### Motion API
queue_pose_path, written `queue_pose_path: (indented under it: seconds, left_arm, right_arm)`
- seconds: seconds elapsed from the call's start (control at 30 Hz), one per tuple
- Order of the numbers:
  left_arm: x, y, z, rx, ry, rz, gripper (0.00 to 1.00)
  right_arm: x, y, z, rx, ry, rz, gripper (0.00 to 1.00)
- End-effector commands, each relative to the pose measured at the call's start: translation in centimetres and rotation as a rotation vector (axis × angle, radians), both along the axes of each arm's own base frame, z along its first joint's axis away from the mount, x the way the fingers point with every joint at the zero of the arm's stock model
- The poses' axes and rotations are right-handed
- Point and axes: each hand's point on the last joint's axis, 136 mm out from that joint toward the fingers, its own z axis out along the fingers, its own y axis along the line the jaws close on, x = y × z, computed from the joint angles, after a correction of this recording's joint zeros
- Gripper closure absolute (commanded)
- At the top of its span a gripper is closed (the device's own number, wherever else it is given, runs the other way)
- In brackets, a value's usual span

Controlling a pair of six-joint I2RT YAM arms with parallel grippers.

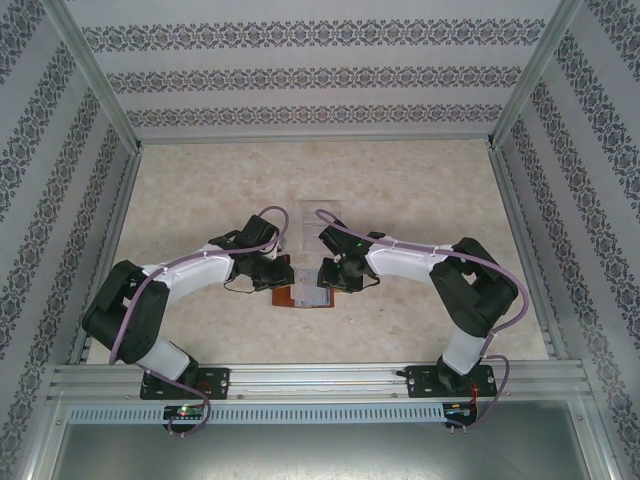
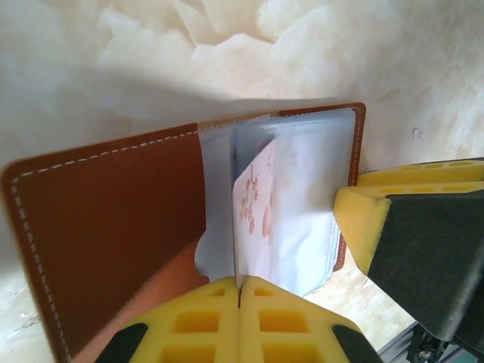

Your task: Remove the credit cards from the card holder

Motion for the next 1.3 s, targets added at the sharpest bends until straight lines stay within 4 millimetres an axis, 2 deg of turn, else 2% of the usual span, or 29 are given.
queue_pose_path:
  seconds: [0.0, 0.27, 0.47, 0.57, 0.77, 0.9, 1.03, 1.27]
  left_arm:
    - [-0.2, 1.8, 0.4, 0.081, -0.007, 0.0, 0.98]
    - [0.5, 1.7, 2.7, 0.09, -0.089, -0.066, 0.99]
    - [1.1, 1.7, 3.9, 0.114, -0.14, -0.161, 0.98]
    - [1.5, 0.7, 5.0, 0.074, -0.213, -0.247, 0.97]
    - [2.2, 0.0, 7.0, 0.089, -0.347, -0.448, 1.0]
    - [2.7, -0.6, 8.5, 0.09, -0.503, -0.592, 1.0]
    - [4.0, -0.8, 8.9, 0.144, -0.581, -0.69, 1.0]
    - [6.6, -1.5, 8.5, 0.22, -0.596, -0.876, 1.0]
  right_arm:
    - [-0.1, -1.0, -0.1, -0.051, -0.006, 0.002, 0.62]
    - [0.8, -0.6, 2.4, -0.007, -0.058, 0.013, 0.61]
    - [2.0, -1.4, 4.4, 0.023, -0.094, -0.008, 0.61]
    - [2.7, -2.1, 5.2, 0.038, -0.105, -0.024, 0.61]
    - [4.3, -4.2, 6.1, 0.035, -0.118, -0.055, 0.61]
    - [5.4, -5.6, 6.5, 0.036, -0.122, -0.077, 0.61]
    - [6.4, -7.2, 7.0, 0.026, -0.13, -0.093, 0.61]
    - [7.5, -9.5, 7.8, 0.02, -0.142, -0.123, 0.61]
